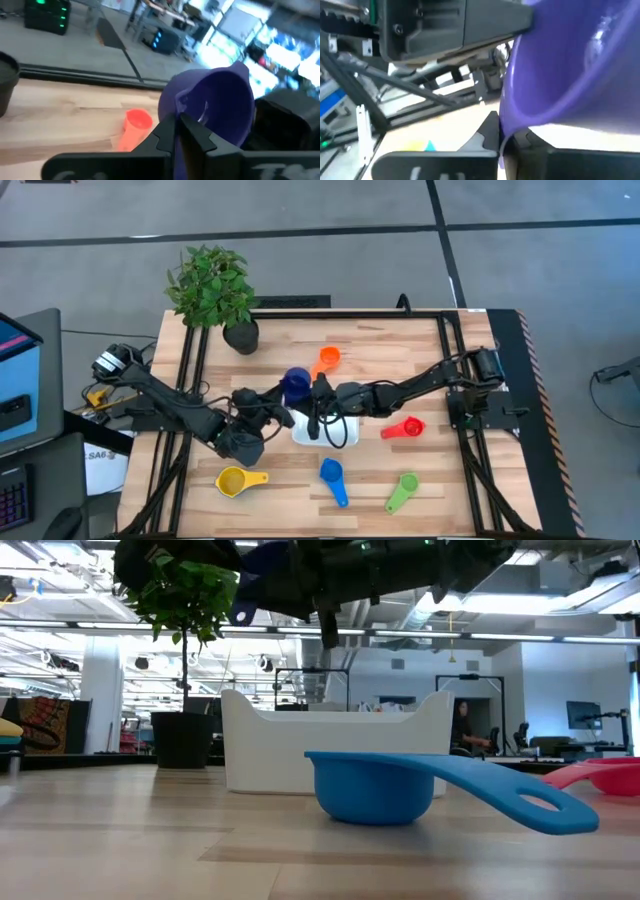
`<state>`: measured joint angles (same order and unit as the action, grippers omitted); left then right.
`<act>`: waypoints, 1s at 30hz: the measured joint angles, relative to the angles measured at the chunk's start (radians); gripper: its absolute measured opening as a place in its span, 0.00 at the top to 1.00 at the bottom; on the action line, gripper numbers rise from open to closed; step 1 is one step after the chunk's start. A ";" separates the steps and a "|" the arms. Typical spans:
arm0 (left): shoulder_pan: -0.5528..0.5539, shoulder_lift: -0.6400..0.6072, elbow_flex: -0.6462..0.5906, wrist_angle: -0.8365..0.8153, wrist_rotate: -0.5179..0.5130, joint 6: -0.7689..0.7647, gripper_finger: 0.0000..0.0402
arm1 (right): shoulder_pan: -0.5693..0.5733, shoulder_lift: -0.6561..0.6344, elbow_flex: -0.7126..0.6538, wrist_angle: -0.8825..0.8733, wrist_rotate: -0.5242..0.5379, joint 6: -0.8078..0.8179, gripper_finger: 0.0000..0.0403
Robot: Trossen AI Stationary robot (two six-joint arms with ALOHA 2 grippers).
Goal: Nest measuring cups in basket
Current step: Stack the purple measuring cup into the yellow measuring cup
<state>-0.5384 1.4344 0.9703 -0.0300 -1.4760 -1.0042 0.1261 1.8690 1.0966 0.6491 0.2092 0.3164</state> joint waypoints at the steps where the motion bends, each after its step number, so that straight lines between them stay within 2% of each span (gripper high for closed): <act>1: -0.003 -0.009 0.000 -0.001 0.024 0.035 0.97 | 0.000 -0.001 0.000 -0.008 -0.025 0.003 0.96; 7: -0.068 -0.100 -0.001 -0.027 0.084 0.223 0.88 | -0.020 -0.002 0.002 -0.032 -0.324 0.085 0.98; 9: -0.093 -0.144 0.000 -0.025 0.090 0.308 0.84 | -0.029 0.002 0.006 -0.089 -0.428 0.121 0.98; 11: -0.108 -0.177 0.000 -0.023 0.141 0.408 0.81 | -0.030 0.004 0.032 -0.164 -0.490 0.127 0.98; 14: -0.102 -0.219 0.000 -0.026 0.303 0.539 0.76 | -0.027 0.000 0.098 -0.315 -0.518 0.094 0.99; 19: -0.031 -0.226 0.001 -0.051 0.584 0.606 0.72 | 0.002 0.002 0.199 -0.532 -0.537 0.035 0.99; 22: 0.009 -0.221 0.001 -0.077 0.641 0.657 0.70 | 0.021 0.001 0.239 -0.603 -0.568 0.026 0.98; 26: 0.022 -0.219 0.000 -0.099 0.651 0.795 0.69 | 0.039 0.001 0.255 -0.634 -0.589 0.027 0.98; 30: 0.021 -0.219 0.000 -0.115 0.774 0.992 0.69 | 0.043 0.001 0.256 -0.642 -0.638 0.045 0.98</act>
<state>-0.5169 1.2156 0.9707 -0.1447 -0.7017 -0.0120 0.1692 1.8698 1.3525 0.0074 -0.4286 0.3612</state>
